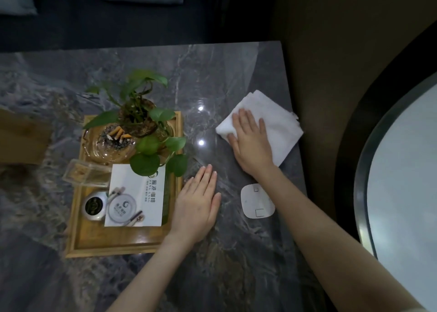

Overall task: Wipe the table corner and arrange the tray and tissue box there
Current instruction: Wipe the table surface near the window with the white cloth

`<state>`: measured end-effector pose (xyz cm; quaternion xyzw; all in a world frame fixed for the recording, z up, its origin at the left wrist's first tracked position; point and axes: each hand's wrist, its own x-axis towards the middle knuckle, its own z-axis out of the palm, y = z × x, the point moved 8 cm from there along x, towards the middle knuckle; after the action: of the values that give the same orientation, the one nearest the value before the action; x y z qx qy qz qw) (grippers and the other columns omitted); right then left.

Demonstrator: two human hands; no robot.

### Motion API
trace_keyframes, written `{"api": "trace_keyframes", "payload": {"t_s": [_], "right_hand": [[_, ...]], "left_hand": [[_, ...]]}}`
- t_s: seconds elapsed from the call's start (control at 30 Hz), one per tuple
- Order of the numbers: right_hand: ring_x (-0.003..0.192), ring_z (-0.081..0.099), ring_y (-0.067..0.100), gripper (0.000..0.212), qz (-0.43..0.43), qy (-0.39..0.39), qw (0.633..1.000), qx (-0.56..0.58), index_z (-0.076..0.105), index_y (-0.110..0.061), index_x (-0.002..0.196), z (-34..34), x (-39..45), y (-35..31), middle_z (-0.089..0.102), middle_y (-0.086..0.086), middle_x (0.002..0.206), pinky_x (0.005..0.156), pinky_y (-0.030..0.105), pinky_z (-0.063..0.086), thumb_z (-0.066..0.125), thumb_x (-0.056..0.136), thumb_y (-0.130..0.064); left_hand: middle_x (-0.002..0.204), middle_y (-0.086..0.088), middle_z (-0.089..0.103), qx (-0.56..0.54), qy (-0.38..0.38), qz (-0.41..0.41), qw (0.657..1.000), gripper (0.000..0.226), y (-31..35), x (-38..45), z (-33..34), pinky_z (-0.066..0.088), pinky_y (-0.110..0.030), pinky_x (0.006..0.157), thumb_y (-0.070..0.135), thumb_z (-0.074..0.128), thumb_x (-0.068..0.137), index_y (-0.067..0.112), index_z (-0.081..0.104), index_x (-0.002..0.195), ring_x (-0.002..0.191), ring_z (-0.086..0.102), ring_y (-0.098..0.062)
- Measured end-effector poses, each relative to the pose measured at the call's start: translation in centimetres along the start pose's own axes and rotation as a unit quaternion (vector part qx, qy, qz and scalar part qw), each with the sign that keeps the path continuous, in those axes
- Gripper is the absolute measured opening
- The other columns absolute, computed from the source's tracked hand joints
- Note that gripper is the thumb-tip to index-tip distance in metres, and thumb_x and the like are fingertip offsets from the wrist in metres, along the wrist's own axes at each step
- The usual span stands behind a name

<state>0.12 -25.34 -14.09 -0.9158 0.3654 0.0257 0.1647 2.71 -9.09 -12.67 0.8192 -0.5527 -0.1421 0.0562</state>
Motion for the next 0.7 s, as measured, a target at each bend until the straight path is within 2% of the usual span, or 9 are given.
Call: {"api": "trace_keyframes", "payload": {"t_s": [0.07,0.2,0.37,0.47,0.57,0.63,0.7], "right_hand": [[0.145,0.0,0.019,0.055,-0.032,-0.011,0.999,-0.004,0.007,-0.012,0.147,0.5,-0.7,-1.2,0.006,0.007,0.158,0.115,0.038,-0.007,0.02,0.099,-0.035],[0.145,0.005,0.017,0.063,-0.105,-0.032,0.994,-0.016,0.011,-0.014,0.147,1.4,-2.9,-3.0,0.012,0.005,0.157,0.115,0.037,-0.005,0.009,0.091,-0.045],[0.143,0.002,0.011,0.061,-0.174,-0.073,0.981,-0.038,0.01,-0.02,0.147,2.0,-5.9,-2.7,0.01,-0.001,0.157,0.114,0.033,-0.007,0.02,0.093,-0.045],[0.143,0.0,0.012,0.061,-0.138,-0.067,0.987,-0.046,0.006,-0.022,0.147,1.6,-6.8,-0.7,0.006,-0.002,0.157,0.112,0.031,-0.01,0.012,0.091,-0.045],[0.141,-0.014,0.009,0.063,-0.056,-0.053,0.995,-0.058,-0.007,-0.023,0.146,1.2,-6.6,2.4,-0.011,-0.004,0.156,0.109,0.029,-0.018,0.004,0.089,-0.047],[0.139,-0.018,0.008,0.061,0.006,-0.044,0.999,-0.029,-0.01,-0.02,0.146,0.7,-5.7,4.0,-0.014,-0.002,0.155,0.111,0.03,-0.017,0.014,0.095,-0.044],[0.142,-0.014,0.012,0.061,0.048,-0.035,0.998,-0.003,-0.008,-0.016,0.146,0.2,-4.4,4.8,-0.01,0.002,0.157,0.112,0.031,-0.014,0.022,0.098,-0.038]], "left_hand": [[0.138,-0.009,0.049,-0.002,-0.001,0.003,1.0,0.05,0.1,0.0,0.0,0.035,-0.04,0.103,0.033,0.03,0.091,0.007,0.048,0.13,0.129,0.045,-0.021],[0.136,-0.013,0.05,-0.053,0.023,-0.009,0.998,0.049,-0.3,-0.2,-0.5,0.028,-0.041,0.105,0.029,0.031,0.092,0.003,0.047,0.129,0.129,0.045,-0.024],[0.127,-0.017,0.058,-0.065,0.04,0.002,0.997,0.045,-0.1,-0.8,-0.7,0.03,-0.045,0.105,0.025,0.034,0.09,-0.001,0.055,0.121,0.122,0.053,-0.027],[0.122,-0.017,0.061,-0.064,0.044,-0.003,0.997,0.043,-0.2,-0.9,-0.7,0.033,-0.044,0.102,0.024,0.036,0.089,-0.001,0.059,0.116,0.117,0.057,-0.026],[0.121,-0.016,0.062,-0.06,0.043,-0.003,0.997,0.044,-0.1,-0.8,-0.7,0.035,-0.042,0.101,0.025,0.035,0.089,-0.001,0.06,0.115,0.116,0.057,-0.026],[0.121,-0.016,0.062,-0.068,0.043,-0.003,0.997,0.044,-0.1,-0.7,-0.7,0.035,-0.042,0.099,0.025,0.035,0.089,-0.001,0.06,0.115,0.116,0.057,-0.027],[0.121,-0.016,0.062,-0.072,0.04,-0.003,0.997,0.044,-0.1,-0.7,-0.7,0.036,-0.041,0.099,0.026,0.035,0.089,0.0,0.06,0.115,0.116,0.057,-0.027]]}}
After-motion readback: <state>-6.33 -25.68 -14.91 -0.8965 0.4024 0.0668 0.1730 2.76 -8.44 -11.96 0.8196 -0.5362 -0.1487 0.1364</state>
